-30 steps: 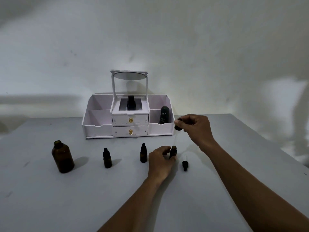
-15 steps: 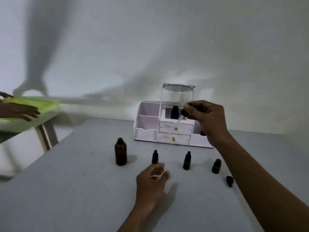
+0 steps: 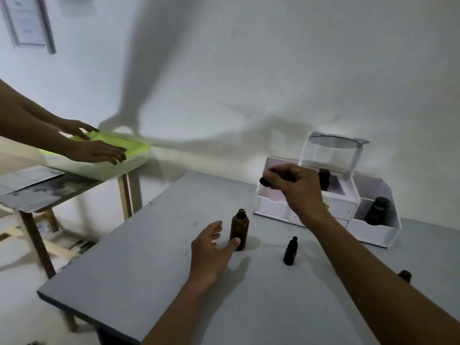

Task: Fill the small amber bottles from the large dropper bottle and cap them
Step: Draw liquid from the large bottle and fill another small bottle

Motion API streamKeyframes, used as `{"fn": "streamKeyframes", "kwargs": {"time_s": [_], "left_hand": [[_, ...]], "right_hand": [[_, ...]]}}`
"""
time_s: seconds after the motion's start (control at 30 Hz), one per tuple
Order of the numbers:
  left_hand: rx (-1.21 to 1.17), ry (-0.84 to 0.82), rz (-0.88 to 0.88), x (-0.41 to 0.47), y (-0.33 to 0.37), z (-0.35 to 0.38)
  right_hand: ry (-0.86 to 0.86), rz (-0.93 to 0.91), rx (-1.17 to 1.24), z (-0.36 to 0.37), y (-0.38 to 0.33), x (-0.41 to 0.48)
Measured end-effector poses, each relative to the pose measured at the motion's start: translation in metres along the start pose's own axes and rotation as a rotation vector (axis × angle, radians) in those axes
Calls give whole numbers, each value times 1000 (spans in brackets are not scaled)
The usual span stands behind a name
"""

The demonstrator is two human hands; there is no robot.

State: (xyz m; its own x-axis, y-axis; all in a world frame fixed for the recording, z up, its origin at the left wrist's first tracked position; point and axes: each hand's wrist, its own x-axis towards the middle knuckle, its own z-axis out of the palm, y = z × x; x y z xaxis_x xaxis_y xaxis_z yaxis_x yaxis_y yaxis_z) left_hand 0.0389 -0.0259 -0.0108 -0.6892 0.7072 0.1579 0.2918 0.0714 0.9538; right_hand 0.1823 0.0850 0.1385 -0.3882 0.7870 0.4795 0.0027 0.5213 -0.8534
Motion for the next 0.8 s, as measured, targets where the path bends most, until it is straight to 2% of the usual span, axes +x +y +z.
{"fn": "streamKeyframes", "kwargs": {"time_s": [0.23,0.6,0.8], "left_hand": [[27,-62,50,20,-1,14],[-15,-102,91,27,-4,19],[-34,-99,97,26,-4,18]], "right_hand": [[6,35,-14,11,13,12],[-211,61,-237,38,42,10],[-225,82,-292,48,66,2]]}}
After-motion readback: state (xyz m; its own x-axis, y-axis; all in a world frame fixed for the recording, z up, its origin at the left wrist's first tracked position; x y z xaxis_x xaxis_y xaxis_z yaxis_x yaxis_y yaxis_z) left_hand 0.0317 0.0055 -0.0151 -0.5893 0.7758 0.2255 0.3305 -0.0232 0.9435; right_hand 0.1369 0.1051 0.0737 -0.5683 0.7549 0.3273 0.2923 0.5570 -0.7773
